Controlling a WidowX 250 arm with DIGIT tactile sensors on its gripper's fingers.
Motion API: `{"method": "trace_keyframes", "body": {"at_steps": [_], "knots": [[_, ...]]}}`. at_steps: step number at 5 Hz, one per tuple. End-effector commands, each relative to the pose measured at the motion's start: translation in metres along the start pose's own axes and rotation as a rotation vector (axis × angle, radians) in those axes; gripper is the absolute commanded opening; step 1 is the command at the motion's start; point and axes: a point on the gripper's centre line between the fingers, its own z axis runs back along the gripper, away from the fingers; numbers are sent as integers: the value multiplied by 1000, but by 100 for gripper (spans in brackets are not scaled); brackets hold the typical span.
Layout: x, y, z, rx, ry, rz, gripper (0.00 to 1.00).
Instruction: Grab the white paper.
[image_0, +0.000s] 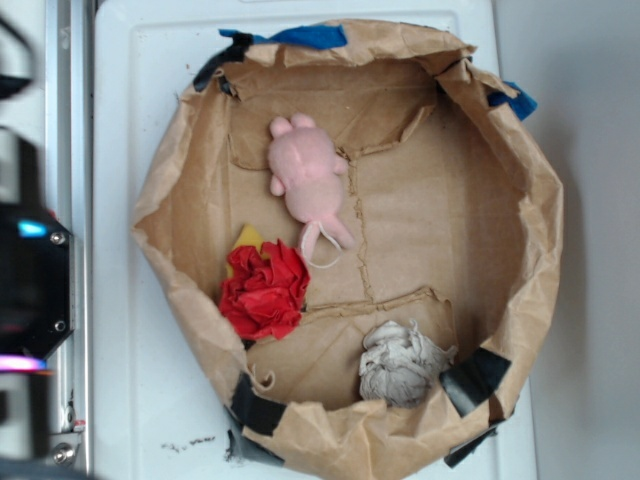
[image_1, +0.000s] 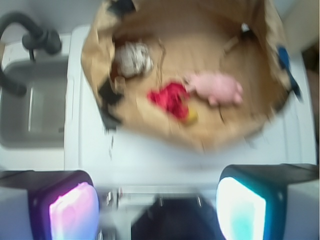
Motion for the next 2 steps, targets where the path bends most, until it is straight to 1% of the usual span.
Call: {"method": "trace_keyframes", "body": {"at_steps": [1,2], "knots": [[50,1,-22,-73,-144,-196,100],[63,17,-52,-76,-175,-257,100]]}}
